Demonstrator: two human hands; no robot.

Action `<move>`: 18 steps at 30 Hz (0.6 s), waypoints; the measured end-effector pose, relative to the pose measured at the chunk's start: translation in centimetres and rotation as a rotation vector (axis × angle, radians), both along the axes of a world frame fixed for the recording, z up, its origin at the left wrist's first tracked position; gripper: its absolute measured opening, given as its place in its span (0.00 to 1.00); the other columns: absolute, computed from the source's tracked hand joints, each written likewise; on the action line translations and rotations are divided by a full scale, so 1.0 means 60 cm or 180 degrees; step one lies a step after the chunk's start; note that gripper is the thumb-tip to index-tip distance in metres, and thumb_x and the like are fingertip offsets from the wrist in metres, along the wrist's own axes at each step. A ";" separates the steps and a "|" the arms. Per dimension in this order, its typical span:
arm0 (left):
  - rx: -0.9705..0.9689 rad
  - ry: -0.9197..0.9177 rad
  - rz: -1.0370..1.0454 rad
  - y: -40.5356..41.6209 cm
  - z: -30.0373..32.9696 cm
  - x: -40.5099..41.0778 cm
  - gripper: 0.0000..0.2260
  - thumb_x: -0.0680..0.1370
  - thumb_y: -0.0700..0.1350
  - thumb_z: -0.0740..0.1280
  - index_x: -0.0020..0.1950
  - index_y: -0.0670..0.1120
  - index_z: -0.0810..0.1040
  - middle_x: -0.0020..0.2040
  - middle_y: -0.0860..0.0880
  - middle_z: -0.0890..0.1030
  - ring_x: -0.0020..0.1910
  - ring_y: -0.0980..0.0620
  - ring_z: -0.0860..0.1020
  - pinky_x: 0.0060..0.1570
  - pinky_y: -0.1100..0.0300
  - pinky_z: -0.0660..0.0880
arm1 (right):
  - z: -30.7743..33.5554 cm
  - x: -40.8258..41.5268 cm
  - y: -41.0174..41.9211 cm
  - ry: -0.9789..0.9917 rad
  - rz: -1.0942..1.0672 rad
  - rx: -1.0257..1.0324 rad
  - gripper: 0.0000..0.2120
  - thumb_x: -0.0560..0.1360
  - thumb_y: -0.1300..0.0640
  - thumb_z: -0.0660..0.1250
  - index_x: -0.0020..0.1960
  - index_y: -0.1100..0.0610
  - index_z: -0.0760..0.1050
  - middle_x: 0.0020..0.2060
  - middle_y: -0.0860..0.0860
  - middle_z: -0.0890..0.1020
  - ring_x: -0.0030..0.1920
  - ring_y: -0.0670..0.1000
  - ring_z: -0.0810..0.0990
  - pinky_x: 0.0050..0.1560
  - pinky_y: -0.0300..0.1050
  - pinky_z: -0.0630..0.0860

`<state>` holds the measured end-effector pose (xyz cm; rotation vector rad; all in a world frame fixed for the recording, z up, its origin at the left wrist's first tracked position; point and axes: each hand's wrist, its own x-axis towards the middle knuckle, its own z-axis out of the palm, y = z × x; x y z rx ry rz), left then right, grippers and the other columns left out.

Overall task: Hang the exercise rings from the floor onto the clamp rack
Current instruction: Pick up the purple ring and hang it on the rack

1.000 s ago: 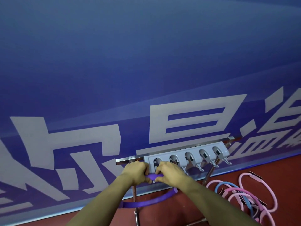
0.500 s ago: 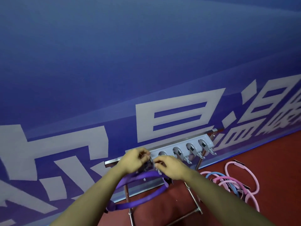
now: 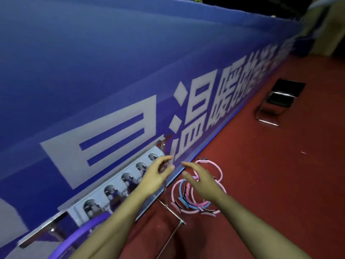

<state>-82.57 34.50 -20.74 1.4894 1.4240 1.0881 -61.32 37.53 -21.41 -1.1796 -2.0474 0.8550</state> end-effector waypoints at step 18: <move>0.0561 -0.0232 -0.0605 0.150 0.067 0.495 0.19 0.79 0.58 0.67 0.70 0.59 0.75 0.69 0.60 0.77 0.68 0.65 0.75 0.67 0.64 0.71 | 0.077 0.516 0.068 0.1113 -0.0777 0.0299 0.18 0.82 0.53 0.66 0.71 0.51 0.75 0.67 0.45 0.80 0.68 0.43 0.77 0.71 0.43 0.71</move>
